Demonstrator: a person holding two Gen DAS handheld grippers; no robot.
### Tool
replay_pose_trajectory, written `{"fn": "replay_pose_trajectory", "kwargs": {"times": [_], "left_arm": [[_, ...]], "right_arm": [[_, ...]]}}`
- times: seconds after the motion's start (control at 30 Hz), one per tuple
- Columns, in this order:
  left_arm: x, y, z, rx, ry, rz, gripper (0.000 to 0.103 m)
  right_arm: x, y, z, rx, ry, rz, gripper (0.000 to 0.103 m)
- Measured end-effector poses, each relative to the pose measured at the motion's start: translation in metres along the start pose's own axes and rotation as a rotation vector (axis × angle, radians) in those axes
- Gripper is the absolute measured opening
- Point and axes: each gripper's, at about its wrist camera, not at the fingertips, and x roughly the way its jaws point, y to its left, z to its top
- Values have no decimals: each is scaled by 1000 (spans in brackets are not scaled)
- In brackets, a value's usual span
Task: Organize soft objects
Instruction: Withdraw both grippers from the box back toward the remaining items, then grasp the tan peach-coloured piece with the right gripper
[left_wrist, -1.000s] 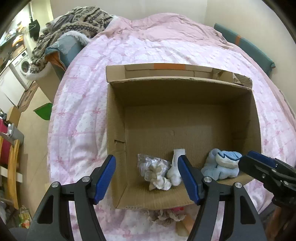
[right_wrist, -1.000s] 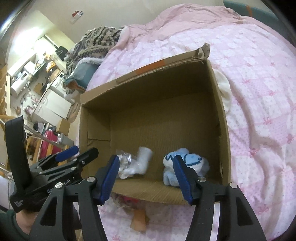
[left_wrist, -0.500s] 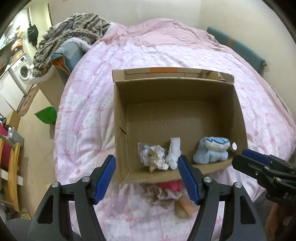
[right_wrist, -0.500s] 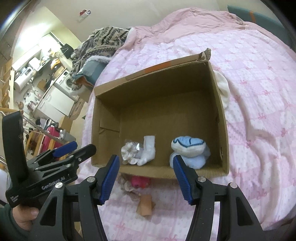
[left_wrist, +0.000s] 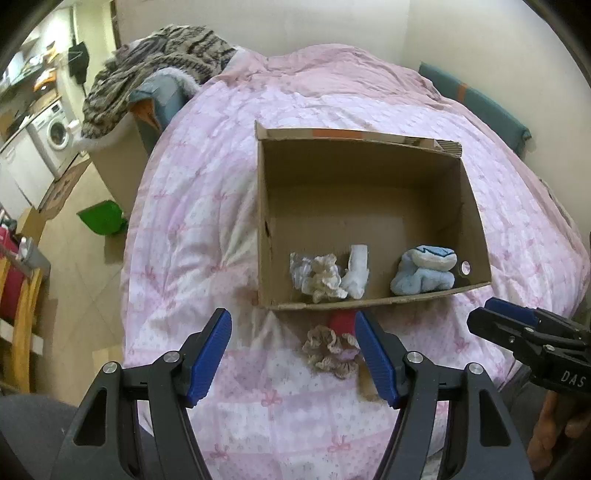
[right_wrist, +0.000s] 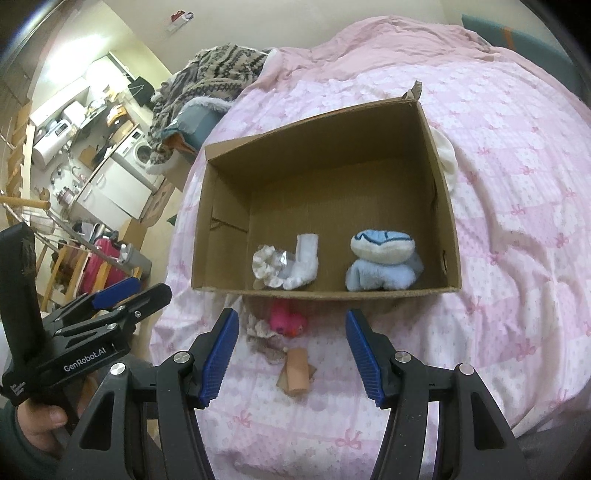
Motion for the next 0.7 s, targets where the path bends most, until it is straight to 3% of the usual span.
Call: {"fn": "replay_pose_trajectory", "kwargs": {"times": [0.23, 0.5, 0.7], "left_arm": [[15, 7, -28, -26, 24, 20, 66], [19, 23, -25, -114, 4, 46, 71], [30, 31, -29, -156, 60, 41, 72]], "right_arm": [[7, -10, -19, 13, 12, -7, 63], [16, -15, -21, 33, 22, -22, 63], [39, -22, -24, 72, 107, -49, 63]]}}
